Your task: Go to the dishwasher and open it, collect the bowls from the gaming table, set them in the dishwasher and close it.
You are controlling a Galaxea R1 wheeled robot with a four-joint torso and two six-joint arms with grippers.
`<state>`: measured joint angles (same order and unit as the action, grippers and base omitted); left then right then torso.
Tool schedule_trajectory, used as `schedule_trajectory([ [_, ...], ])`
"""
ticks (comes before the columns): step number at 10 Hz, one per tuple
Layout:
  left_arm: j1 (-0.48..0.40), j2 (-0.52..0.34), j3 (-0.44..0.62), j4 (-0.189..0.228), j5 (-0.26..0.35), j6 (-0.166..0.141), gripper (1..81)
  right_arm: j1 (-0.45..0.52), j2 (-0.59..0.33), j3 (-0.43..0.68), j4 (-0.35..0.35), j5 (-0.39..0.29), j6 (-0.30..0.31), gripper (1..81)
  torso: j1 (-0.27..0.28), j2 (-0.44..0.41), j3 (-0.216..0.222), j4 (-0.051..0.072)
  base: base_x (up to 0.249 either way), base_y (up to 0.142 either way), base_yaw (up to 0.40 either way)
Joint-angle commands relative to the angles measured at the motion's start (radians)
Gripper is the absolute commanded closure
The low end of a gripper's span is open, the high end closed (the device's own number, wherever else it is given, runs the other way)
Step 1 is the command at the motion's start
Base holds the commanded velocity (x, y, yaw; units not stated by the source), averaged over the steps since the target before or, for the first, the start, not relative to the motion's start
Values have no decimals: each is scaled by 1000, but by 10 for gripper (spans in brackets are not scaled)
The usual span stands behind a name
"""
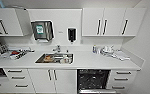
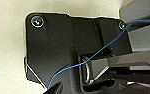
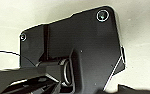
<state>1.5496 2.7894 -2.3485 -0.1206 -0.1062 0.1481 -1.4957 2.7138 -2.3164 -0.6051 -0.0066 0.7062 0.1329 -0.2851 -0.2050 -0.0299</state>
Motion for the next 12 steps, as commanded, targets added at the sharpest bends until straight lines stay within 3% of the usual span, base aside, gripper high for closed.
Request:
schedule_trajectory([
  [1, -35, -14, 8, -2, 57, -2, 10, 47, -17, 2, -15, -39, -4, 10, 1, -2, 81, 0, 0, 0, 0],
  [2, -35, -13, 8, -2, 57, -2, 10, 47, -18, 0, -16, -39, -4, 10, -20, 31, 103, 0, 0, 0, 0],
  [3, -35, -10, 8, -2, 56, -4, 10, 47, -17, -3, -16, -39, -4, 10, -33, 52, 36, 0, 0, 0, 0],
  [5, -35, 4, 0, -2, 54, -4, 10, 45, 6, -33, -21, -41, -2, 10, -42, 66, 49, 0, 0, 0, 0],
  [9, -35, 84, -130, 4, 62, -4, 10, 4, 158, -272, 10, -42, -1, 10, -43, 63, 46, 0, 0, 0, 0],
  [10, -35, 104, -166, 1, 63, -4, 10, -10, 190, -316, 62, -41, -16, 10, -43, 63, 46, 0, 0, 0, 0],
  [11, -35, 118, -186, 3, 63, -4, 10, -19, 207, -354, 138, -41, -96, 10, -43, 63, 46, 0, 0, 0, 0],
  [12, -35, 125, -193, 4, 65, -4, 10, -24, 224, -379, 258, -41, -209, 10, -43, 63, 46, 0, 0, 0, 0],
])
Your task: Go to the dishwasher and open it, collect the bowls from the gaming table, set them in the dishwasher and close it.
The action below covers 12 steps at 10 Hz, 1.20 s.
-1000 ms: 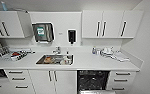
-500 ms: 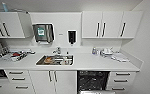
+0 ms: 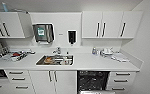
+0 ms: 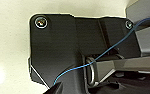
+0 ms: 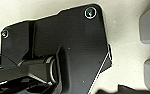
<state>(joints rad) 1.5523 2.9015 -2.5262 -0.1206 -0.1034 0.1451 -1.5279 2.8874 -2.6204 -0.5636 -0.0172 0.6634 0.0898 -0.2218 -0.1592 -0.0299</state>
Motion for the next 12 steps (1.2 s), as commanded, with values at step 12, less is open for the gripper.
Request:
schedule_trajectory([
  [12, -42, 128, -187, -2, 51, -21, 10, 45, 88, -127, 507, -46, -554, 10, -1, 0, 0, 0, 0, 0, 0],
])
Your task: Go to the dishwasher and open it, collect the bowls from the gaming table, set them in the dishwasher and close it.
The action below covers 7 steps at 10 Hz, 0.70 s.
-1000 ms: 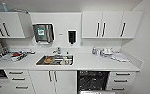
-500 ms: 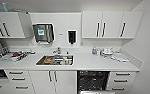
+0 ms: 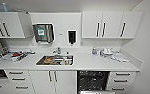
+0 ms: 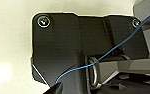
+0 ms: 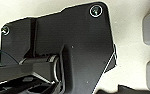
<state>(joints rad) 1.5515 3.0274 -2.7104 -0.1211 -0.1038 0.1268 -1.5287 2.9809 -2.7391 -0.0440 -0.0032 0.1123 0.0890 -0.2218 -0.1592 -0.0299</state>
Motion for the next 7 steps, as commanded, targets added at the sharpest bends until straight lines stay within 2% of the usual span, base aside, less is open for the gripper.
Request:
schedule_trajectory([
  [1, -41, 4, -3, -2, 50, -3, 10, 46, -3, -6, -11, -60, 0, 10, 0, 0, 0, 0, 0, 0, 0],
  [7, -43, 2, -3, 1, 52, -1, 10, 49, 25, -8, -10, -60, 1, 10, 0, 0, 0, 0, 0, 0, 0],
])
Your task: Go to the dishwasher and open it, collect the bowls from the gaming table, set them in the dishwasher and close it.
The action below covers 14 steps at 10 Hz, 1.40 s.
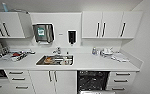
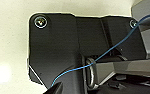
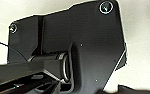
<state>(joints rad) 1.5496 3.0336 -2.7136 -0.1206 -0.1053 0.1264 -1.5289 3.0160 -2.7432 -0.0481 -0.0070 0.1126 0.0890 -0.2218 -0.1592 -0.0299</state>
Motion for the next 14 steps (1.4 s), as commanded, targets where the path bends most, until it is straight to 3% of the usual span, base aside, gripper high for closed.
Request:
schedule_trajectory([
  [1, -41, -4, 0, -1, 53, -1, 10, 49, -10, -4, -7, -54, 1, 10, 0, 0, 0, 0, 0, 0, 0],
  [7, -41, -10, 0, -7, 53, -5, 10, 49, -9, -3, -9, -56, -2, 10, 0, 0, 0, 0, 0, 0, 16],
  [14, -38, -10, 2, 9, 53, 4, 10, 48, -9, -4, -18, -56, -2, 10, 0, 0, 0, 0, 0, 0, 361],
])
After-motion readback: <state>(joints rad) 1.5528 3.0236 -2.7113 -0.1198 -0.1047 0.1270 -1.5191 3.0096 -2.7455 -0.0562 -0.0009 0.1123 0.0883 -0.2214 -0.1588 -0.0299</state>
